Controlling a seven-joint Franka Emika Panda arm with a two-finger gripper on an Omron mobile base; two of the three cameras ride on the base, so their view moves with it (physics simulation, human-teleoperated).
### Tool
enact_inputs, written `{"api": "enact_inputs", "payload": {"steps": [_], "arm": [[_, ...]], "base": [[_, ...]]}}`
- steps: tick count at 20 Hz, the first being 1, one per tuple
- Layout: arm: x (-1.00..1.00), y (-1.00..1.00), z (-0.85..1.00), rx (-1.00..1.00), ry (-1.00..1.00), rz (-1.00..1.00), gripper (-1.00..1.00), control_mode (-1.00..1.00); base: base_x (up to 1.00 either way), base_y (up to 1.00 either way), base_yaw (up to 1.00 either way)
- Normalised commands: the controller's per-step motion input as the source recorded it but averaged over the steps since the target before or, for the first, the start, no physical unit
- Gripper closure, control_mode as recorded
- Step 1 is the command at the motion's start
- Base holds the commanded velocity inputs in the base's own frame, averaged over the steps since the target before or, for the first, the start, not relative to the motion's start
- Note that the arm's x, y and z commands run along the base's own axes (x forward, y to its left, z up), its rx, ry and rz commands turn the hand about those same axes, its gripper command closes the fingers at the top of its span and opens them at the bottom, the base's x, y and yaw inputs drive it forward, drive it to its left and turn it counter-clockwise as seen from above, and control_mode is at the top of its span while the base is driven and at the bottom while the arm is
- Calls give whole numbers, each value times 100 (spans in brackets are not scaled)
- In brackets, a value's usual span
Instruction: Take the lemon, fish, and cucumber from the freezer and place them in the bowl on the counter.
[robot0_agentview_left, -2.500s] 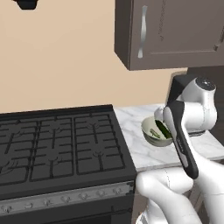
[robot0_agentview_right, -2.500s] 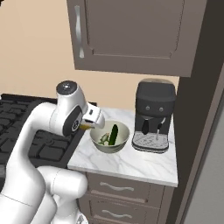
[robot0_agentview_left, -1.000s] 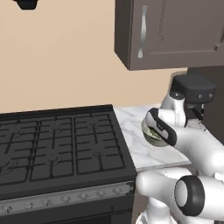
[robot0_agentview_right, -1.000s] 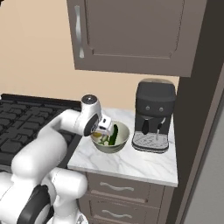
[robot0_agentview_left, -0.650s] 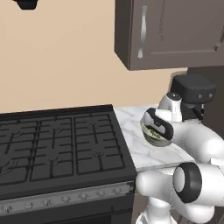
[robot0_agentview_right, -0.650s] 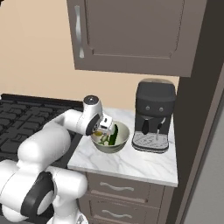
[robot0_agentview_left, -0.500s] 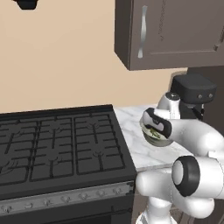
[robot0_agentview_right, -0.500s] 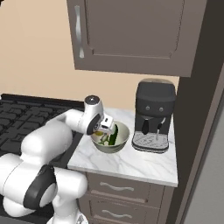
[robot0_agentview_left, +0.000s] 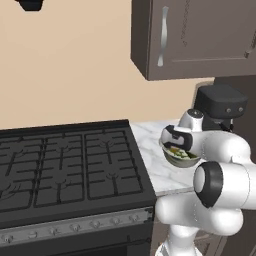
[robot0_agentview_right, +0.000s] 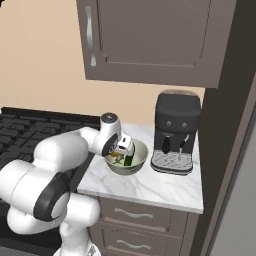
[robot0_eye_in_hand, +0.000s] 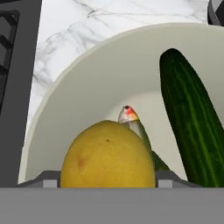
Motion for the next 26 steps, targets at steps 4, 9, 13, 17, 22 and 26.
{"api": "enact_inputs", "payload": {"steps": [4,9,13,17,22,26], "arm": [[14,0,-9,0,0,0,-100,-100],[1,0,0,0,0,0,-100,-100],[1,0,0,0,0,0,-100,-100],[0,0,1,0,0,0,-100,-100],[0,0,14,0,-5,0,-100,-100],[-17,0,34,0,-9,0,-100,-100]], "base": [[0,0,0],[0,0,0],[0,0,0],[0,0,0],[0,0,0],[0,0,0]]}}
